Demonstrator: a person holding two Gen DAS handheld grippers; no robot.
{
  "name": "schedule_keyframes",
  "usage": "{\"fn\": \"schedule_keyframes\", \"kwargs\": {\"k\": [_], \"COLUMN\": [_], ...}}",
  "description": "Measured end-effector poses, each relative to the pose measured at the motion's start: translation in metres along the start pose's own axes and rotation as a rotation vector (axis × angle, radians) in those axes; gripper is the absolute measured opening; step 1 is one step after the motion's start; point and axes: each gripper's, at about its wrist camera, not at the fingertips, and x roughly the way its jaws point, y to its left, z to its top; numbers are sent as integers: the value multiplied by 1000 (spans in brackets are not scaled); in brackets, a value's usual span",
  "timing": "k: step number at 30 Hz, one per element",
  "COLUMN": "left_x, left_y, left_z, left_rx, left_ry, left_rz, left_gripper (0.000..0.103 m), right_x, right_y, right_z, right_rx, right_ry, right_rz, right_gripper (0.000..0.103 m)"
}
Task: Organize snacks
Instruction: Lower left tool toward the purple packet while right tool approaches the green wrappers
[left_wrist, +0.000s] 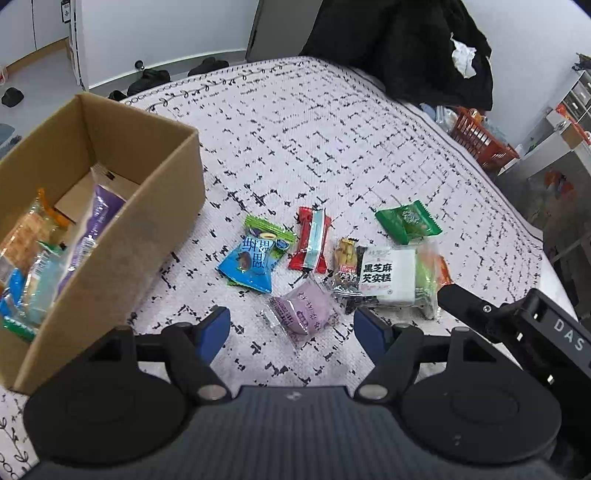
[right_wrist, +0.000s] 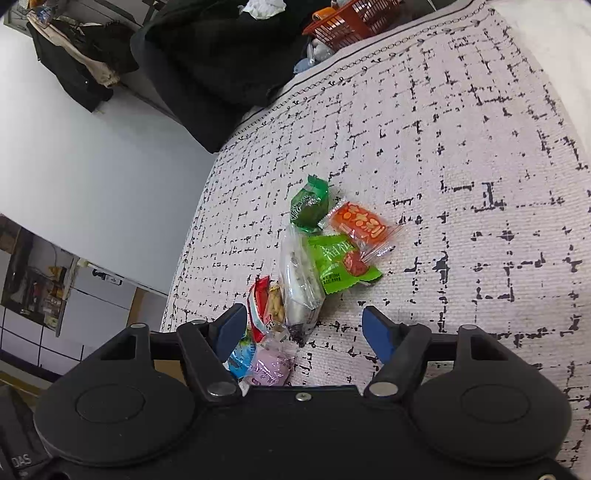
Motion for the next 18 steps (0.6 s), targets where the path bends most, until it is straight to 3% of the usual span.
{"fn": "schedule_keyframes", "kwargs": {"k": [18], "left_x": [58], "left_y": [-5], "left_z": [3], "left_rx": [1], "left_ry": [66], "left_rz": [-11], "left_gripper": [68], "right_x": [34], "right_y": [-2], "right_z": [-1], "right_rx": [10], "right_ry": [27], "right_rz": [-24], "right_gripper": [55]}}
